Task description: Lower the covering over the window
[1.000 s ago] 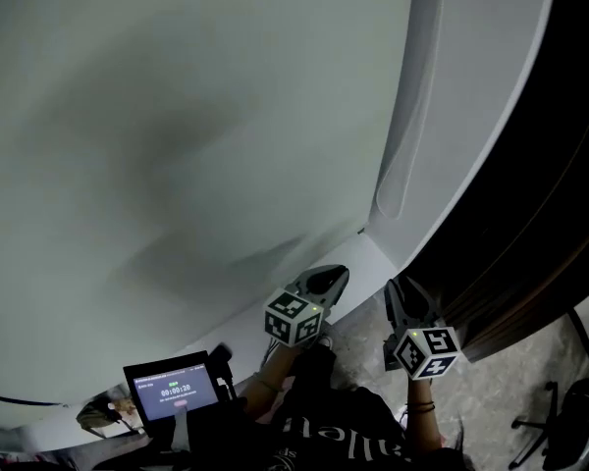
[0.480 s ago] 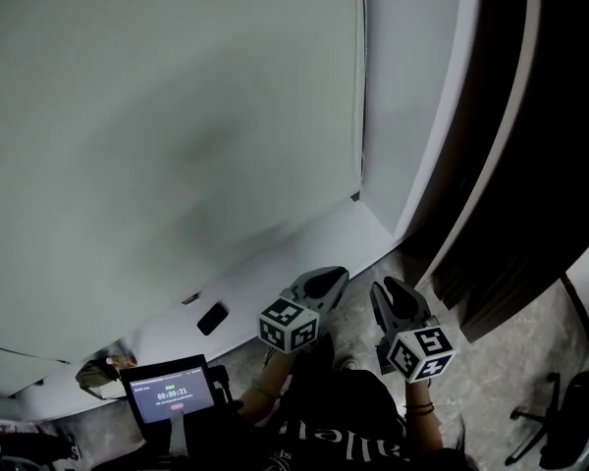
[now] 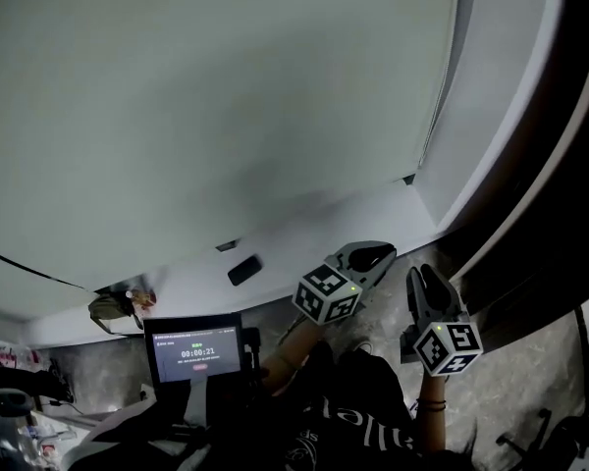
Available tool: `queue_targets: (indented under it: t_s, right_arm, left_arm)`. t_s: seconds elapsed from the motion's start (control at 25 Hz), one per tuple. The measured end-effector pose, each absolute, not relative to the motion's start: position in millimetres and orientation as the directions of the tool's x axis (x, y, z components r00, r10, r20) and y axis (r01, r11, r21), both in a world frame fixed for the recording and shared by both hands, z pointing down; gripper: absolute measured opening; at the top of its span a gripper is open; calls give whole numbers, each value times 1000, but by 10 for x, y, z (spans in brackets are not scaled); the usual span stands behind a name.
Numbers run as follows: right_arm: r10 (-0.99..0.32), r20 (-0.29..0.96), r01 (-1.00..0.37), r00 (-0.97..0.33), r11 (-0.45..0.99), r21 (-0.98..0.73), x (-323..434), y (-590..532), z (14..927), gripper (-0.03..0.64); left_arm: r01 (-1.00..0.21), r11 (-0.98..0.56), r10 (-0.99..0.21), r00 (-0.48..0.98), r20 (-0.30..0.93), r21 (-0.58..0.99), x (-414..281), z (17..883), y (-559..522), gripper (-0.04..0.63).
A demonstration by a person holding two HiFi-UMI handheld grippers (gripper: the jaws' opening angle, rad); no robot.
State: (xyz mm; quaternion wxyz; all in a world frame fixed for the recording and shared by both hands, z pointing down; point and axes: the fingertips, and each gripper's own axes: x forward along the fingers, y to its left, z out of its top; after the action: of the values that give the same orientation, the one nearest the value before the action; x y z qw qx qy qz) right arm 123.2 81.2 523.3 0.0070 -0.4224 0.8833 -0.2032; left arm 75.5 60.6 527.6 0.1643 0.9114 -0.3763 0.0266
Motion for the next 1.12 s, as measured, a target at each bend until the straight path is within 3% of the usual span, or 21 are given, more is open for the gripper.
queue_targets:
  t_s: [0.68, 0.92, 1.12]
  right_arm:
    - [-800, 151, -756, -580, 461, -465, -99, 1320, 5257, 106]
    - [-836, 182, -797, -518, 395, -456, -6, 1452, 5370, 89]
    - [-825, 168, -791, -540, 429, -436, -40, 1491, 5299, 89]
  left_arm:
    - [-619, -734, -604, 783, 147, 280, -608, 5177, 1349, 12]
    - [-575, -757, -553, 817, 162, 311, -575, 5315, 1453, 12]
    - [-571, -753, -548, 819, 169, 328, -591, 5355, 1567, 12]
